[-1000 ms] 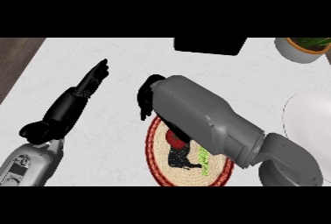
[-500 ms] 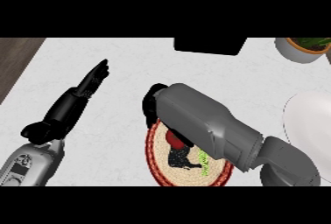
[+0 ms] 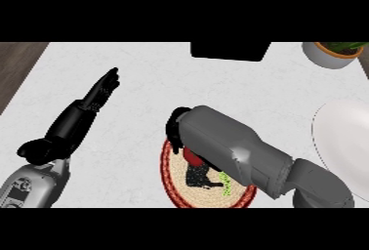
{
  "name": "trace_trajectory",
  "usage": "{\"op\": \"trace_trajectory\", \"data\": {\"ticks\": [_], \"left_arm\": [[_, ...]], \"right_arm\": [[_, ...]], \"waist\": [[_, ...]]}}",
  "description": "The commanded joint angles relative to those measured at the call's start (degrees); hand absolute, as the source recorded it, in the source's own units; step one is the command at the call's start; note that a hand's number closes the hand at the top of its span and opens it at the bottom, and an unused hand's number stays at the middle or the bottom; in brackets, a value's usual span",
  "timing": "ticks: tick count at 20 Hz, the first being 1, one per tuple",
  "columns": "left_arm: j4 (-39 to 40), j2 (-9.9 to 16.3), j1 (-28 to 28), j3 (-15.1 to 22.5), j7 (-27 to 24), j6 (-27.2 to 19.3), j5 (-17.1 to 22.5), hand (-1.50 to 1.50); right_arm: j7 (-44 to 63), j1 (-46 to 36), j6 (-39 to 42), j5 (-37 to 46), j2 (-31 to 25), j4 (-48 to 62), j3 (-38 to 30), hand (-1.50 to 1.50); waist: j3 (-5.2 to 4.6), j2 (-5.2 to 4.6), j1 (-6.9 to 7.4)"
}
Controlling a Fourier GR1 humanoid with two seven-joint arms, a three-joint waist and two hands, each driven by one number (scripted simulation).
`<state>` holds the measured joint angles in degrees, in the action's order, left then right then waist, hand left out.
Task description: Pick the tomato from the placemat and place it in the plate
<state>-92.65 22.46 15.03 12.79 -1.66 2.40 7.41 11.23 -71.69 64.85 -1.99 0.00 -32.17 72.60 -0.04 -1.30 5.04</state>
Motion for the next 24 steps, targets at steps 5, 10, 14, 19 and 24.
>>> {"op": "trace_trajectory", "data": {"ticks": [5,10,14,19,24], "left_arm": [[2.36,1.34,-0.10,-2.99,-1.49,2.70,1.22,0.00],[2.63,-1.35,-0.37,-1.23,-1.55,1.03,-0.88,0.00],[-1.58,0.04,-2.15,-2.19,0.98,0.56,-1.36,0.00],[0.37,-0.86,-1.40,-2.56,-0.61,1.21,-1.14,0.00],[0.89,-1.17,-2.44,-3.42,-0.70,0.50,-1.33,0.00]], "right_arm": [[-3.83,2.26,6.06,1.63,0.00,-2.69,4.43,-1.50],[-5.00,3.51,5.79,3.14,-0.01,-3.20,7.03,-1.50],[-7.17,5.62,3.02,5.16,-0.03,-2.86,8.18,-1.50],[-14.57,5.01,1.98,7.64,-0.06,-7.13,10.13,1.50],[-6.66,6.53,-6.65,8.40,-2.76,4.66,6.02,1.50]], "waist": [[-0.02,0.21,-0.94],[-0.01,0.21,-1.21],[0.05,0.53,-1.30],[0.07,0.14,-1.23],[0.04,0.61,-3.09]]}}
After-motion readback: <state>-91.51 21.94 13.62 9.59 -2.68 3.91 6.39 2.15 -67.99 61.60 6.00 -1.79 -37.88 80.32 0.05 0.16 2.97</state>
